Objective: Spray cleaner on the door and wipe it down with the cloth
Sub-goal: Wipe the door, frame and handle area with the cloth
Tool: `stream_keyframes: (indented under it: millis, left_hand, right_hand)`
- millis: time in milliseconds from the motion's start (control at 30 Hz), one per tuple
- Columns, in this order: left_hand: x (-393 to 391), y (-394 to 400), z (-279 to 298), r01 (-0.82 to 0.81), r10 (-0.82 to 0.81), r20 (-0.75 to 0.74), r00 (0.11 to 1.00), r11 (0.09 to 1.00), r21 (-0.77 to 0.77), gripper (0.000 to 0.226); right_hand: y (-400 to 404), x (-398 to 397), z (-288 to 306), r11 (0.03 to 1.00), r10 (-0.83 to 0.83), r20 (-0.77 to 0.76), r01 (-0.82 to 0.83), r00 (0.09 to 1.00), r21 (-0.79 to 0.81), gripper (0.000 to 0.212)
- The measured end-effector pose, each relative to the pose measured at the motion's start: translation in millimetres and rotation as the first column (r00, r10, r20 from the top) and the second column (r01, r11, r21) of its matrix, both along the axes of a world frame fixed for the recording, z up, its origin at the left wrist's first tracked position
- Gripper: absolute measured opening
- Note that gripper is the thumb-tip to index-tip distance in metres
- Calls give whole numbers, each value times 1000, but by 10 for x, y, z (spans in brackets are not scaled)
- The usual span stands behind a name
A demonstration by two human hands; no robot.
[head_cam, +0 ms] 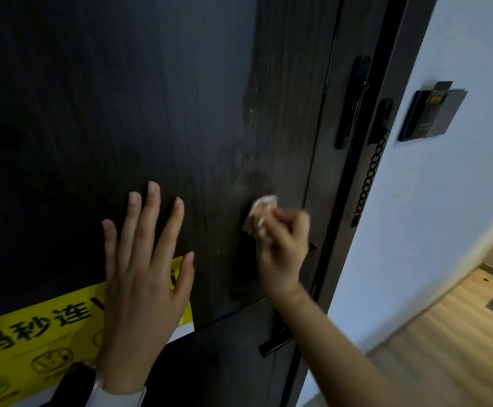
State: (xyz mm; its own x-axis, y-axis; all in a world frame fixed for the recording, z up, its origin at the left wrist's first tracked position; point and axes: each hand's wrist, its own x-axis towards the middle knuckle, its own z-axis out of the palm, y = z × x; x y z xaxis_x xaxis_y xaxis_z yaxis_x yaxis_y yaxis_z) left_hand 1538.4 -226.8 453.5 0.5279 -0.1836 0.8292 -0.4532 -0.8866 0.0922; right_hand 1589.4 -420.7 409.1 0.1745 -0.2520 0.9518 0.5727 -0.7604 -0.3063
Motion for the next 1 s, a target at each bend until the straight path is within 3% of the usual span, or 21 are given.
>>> stream_keyframes:
  millis: [100, 167, 233, 333, 400, 467, 567, 633, 700, 767, 867, 933, 1000]
  left_hand:
    - [-12, 45, -37, -79, 78, 16, 997, 997, 14, 71]
    - [-16, 97, -62, -153, 153, 22, 988, 988, -1, 71]
    - [6, 148, -80, -200, 198, 39, 979, 979, 31, 71]
    - [56, 190, -106, -228, 222, 72, 972, 969, 94, 70]
    - [80, 202, -121, -225, 216, 86, 973, 969, 106, 71]
    - [94, 219, -138, -210, 200, 98, 975, 973, 98, 71]
    - [92, 241, -139, -154, 147, 92, 985, 985, 80, 69]
    - [85, 260, -119, -112, 106, 79, 991, 991, 75, 68]
    - [83, 281, -111, -81, 77, 64, 995, 994, 68, 68]
    - [87, 289, -117, -53, 50, 56, 997, 997, 49, 68]
    - [55, 317, -119, -15, 14, 47, 999, 1000, 15, 68]
    - [14, 366, -107, 30, -30, 40, 999, 999, 12, 63]
    - [-24, 435, -107, 68, -68, 46, 997, 998, 16, 60]
  right_hand:
    - [175, -134, -451, 982, 25, -84, -40, 996, -183, 33]
    - [111, -161, -318, 958, 44, -71, -62, 996, -281, 29]
    - [-13, -105, 83, 974, 44, 6, -41, 999, -221, 19]
    - [-166, 82, 719, 999, -33, 103, 32, 994, 5, 19]
    - [-62, 117, 749, 999, -41, 138, 39, 990, 15, 23]
    - [132, 41, 343, 997, 7, 114, 2, 993, -81, 18]
    - [331, -197, -468, 900, 23, -59, -47, 998, -433, 20]
    - [284, -242, -563, 787, 32, -140, -111, 990, -606, 22]
    - [216, -233, -264, 718, 57, -128, -130, 990, -684, 22]
    - [193, -188, 218, 755, 60, -50, -78, 997, -651, 22]
    - [251, -94, 814, 910, 3, 32, 11, 999, -414, 32]
    - [376, -53, 906, 965, -4, 36, 13, 999, -261, 38]
    - [511, -69, 706, 976, 32, 43, -22, 999, -218, 38]
